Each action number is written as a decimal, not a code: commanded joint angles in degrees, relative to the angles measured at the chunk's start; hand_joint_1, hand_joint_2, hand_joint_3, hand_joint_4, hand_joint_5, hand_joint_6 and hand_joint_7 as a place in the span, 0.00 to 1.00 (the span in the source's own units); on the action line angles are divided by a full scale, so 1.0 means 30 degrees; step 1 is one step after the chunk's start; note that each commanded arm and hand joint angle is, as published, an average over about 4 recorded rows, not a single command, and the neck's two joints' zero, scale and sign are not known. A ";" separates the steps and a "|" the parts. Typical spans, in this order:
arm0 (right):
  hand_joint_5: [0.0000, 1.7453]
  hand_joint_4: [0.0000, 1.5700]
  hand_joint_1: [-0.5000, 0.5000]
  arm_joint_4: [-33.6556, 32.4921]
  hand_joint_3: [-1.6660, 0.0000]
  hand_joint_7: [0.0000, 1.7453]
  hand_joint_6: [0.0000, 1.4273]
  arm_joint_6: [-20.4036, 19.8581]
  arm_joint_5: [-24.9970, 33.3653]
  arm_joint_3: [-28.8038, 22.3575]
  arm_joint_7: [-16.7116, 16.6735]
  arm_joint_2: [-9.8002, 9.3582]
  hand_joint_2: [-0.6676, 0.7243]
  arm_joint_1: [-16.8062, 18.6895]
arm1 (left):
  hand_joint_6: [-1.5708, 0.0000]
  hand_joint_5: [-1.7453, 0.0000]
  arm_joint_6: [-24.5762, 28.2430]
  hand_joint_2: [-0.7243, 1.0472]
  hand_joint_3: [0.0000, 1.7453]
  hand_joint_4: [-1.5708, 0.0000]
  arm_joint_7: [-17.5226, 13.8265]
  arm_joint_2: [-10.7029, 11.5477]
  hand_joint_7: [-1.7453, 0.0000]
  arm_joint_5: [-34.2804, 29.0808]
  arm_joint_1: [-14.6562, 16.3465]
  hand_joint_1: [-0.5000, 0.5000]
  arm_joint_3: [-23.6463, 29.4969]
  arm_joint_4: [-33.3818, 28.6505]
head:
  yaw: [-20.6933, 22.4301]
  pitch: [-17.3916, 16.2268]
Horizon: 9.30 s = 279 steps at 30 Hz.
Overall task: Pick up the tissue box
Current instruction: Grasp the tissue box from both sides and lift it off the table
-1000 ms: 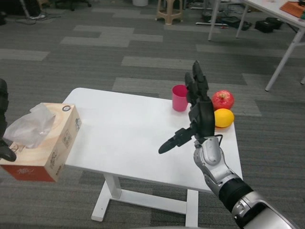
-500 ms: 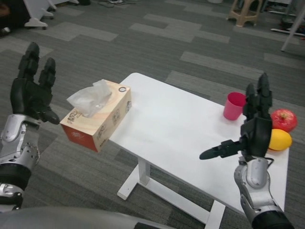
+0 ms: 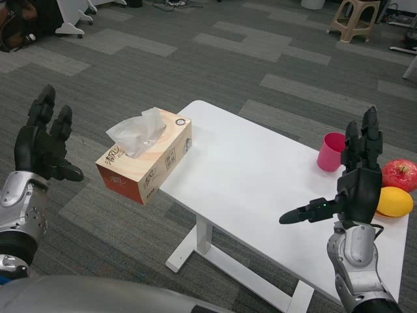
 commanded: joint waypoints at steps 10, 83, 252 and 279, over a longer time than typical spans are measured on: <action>0.00 0.00 0.04 0.0389 0.98 0.00 0.00 0.0086 0.0119 0.0130 -0.0076 -0.0437 0.82 -0.0256 | 1.00 1.00 0.0041 0.15 0.00 1.00 -0.0390 0.0087 1.00 0.2482 -0.0317 1.00 -0.0978 0.2778 | 0.0026 -0.0053; 0.00 0.00 0.04 -0.0637 0.95 0.00 0.00 0.0086 0.0244 0.0885 -0.0076 -0.0818 0.82 0.0682 | 1.00 1.00 -0.1395 0.15 0.00 1.00 -0.0676 0.0761 1.00 0.4474 -0.7085 1.00 -1.1620 0.6740 | -0.1708 0.1099; 0.00 0.02 0.04 0.2315 0.96 0.00 0.00 0.1324 0.0273 0.3814 0.1030 0.0003 0.77 -0.0351 | 1.00 1.00 -0.0611 0.15 0.00 1.00 -0.0346 -0.0741 1.00 0.0277 -1.4424 1.00 -2.5800 1.2087 | -0.6884 0.1692; 0.00 0.02 0.04 0.8570 0.95 0.00 0.00 0.1829 0.0273 0.5513 0.0942 0.0720 0.77 -0.2592 | 1.00 1.00 -0.0780 0.15 0.00 1.00 -0.0427 -0.1671 1.00 0.0050 -1.2454 1.00 -2.3705 1.1039 | -0.9895 0.2692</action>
